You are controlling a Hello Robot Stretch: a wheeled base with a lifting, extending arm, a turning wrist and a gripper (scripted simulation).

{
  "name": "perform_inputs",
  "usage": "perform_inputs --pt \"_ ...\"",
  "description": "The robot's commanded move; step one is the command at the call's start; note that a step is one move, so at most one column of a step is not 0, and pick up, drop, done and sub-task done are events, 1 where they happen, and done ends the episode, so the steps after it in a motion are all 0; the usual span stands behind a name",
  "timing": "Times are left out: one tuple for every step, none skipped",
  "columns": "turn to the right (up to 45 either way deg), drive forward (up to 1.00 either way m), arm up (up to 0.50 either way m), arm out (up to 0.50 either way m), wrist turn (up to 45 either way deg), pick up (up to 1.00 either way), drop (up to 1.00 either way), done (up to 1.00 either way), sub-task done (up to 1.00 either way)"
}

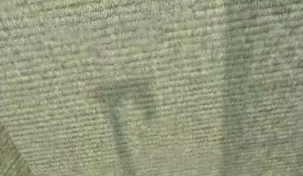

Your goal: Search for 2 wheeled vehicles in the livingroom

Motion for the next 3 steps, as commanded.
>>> perform_inputs --pt "45.0 0.00 0.00 0.00 0.0 0.00 0.00 0.00 0.00" --pt "33.0 0.00 0.00 0.00 0.0 0.00 0.00 0.00 0.00" --pt "0.0 1.00 0.00 0.00 0.0 0.00 0.00 0.00 0.00"
